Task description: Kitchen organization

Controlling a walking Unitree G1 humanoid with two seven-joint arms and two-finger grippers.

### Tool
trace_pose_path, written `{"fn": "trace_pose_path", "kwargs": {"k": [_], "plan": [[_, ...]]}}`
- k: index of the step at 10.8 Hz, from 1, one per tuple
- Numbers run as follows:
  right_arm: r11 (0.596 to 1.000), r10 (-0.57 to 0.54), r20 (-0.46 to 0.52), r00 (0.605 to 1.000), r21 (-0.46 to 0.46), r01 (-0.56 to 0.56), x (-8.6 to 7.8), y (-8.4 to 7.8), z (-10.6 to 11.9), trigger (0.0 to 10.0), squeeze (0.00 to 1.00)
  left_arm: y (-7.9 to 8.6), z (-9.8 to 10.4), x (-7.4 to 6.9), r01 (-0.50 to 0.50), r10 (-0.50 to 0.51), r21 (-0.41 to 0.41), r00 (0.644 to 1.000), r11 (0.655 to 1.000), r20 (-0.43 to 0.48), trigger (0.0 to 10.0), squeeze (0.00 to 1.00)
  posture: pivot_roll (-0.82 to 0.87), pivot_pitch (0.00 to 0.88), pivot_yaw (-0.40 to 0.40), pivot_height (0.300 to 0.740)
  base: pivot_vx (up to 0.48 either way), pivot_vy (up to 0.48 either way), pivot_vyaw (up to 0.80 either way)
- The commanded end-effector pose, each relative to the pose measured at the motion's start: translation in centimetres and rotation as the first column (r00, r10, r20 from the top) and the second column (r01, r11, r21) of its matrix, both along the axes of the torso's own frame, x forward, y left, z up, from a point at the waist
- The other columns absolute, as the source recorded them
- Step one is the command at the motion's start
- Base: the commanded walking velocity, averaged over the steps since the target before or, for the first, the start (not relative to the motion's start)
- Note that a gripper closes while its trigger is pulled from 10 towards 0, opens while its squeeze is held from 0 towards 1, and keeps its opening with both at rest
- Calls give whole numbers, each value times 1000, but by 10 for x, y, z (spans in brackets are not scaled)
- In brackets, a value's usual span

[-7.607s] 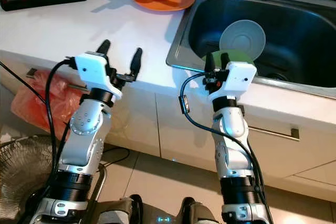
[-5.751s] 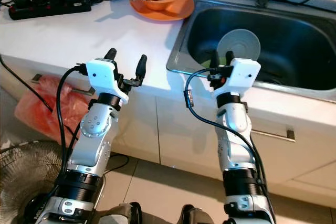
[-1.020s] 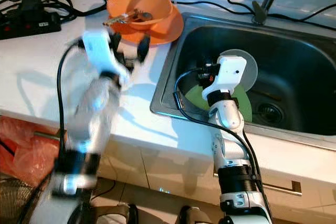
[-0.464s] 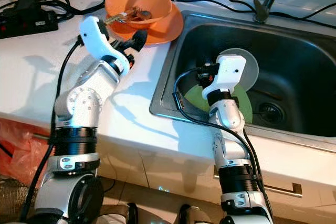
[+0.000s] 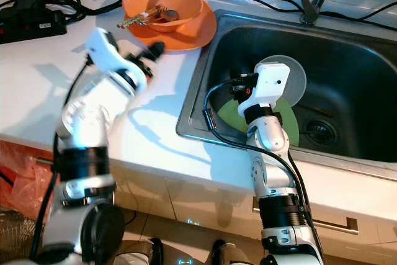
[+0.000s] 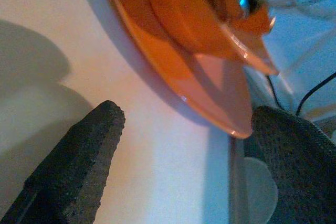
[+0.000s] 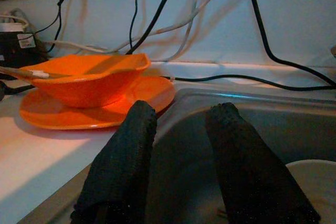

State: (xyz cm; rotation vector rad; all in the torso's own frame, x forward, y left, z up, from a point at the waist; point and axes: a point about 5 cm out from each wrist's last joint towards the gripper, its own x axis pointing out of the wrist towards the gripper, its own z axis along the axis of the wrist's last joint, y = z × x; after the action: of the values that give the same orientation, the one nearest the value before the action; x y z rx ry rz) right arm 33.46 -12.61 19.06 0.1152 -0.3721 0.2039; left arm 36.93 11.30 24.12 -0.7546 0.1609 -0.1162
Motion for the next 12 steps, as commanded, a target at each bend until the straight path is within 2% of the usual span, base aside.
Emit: {"fn": "trace_pose_path", "kwargs": {"k": [1, 5, 7, 8, 10, 11, 12], "plan": [[1000, 0, -48, 999, -7, -1, -2, -1, -12, 10000, 0, -3, 2, 3, 1, -1, -1, 1000, 1000, -27, 10000, 0, 108, 193, -23, 740, 0, 0, 0], [1000, 16, -50, 999, -12, -16, -4, 1, -12, 10000, 0, 1, 4, 17, -3, 3, -10, 998, 1000, -59, 10000, 0, 93, 194, -18, 740, 0, 0, 0], [1000, 20, -53, 998, -16, -21, -5, 1, -12, 10000, 0, 2, 1, 25, -9, 5, -48, 997, 999, -78, 10000, 0, 83, 197, -19, 740, 0, 0, 0], [1000, 21, -54, 998, -19, -22, -5, 1, -12, 10000, 0, 2, -1, 27, -9, 1, -93, 996, 996, -86, 10000, 0, 80, 195, -19, 740, 0, 0, 0], [1000, 20, -55, 998, -22, -21, -6, 0, -12, 10000, 0, 3, -3, 27, -4, 5, 14, 998, 1000, -63, 10000, 0, 72, 193, -17, 740, 0, 0, 0], [1000, 17, -56, 998, -23, -18, -6, -1, -12, 10000, 0, -1, -2, 17, 29, -26, 73, 999, 997, -36, 10000, 0, 76, 193, -14, 740, 0, 0, 0], [1000, 17, -61, 998, -21, -18, -7, 0, -13, 10000, 0, 2, -15, 0, 41, -35, 130, 998, 991, -49, 10000, 0, 92, 193, -16, 740, 0, 0, 0]]}}
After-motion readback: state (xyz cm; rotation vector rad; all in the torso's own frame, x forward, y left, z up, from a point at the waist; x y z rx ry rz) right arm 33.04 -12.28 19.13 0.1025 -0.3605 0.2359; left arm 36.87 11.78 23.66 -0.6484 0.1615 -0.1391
